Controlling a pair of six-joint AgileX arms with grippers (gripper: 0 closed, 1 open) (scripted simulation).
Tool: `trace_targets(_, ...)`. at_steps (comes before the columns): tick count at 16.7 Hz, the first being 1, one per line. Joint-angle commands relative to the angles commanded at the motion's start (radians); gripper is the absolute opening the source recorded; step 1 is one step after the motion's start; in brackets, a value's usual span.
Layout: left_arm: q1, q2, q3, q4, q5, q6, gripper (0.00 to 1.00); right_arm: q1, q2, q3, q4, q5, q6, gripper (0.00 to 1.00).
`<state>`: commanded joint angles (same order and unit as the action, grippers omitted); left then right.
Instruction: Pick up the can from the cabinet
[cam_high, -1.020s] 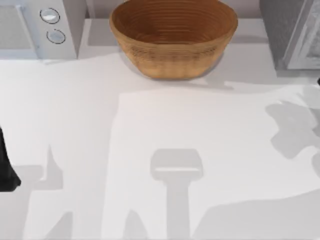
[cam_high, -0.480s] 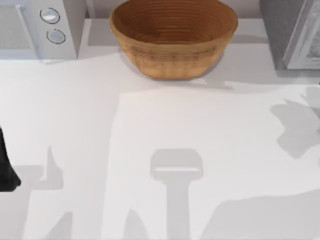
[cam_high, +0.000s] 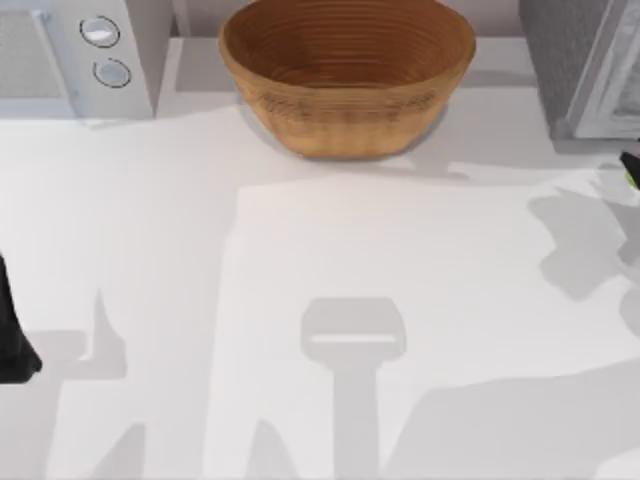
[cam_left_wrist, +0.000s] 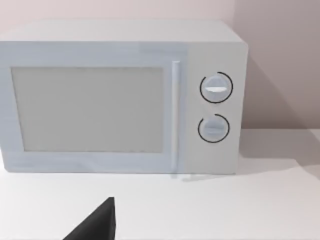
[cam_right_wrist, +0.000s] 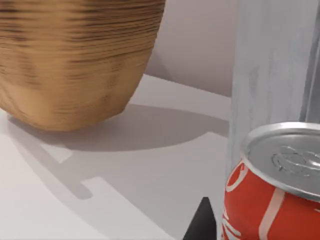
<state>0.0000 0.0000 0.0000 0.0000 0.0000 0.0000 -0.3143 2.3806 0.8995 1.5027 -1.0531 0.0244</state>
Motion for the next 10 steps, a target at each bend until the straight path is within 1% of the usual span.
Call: trace_targets(10, 0.000, 0.000, 0.000, 0.000, 0.000, 0.000, 1.00, 0.000, 0.000, 0.000, 0.000, 0.000, 0.000, 0.75)
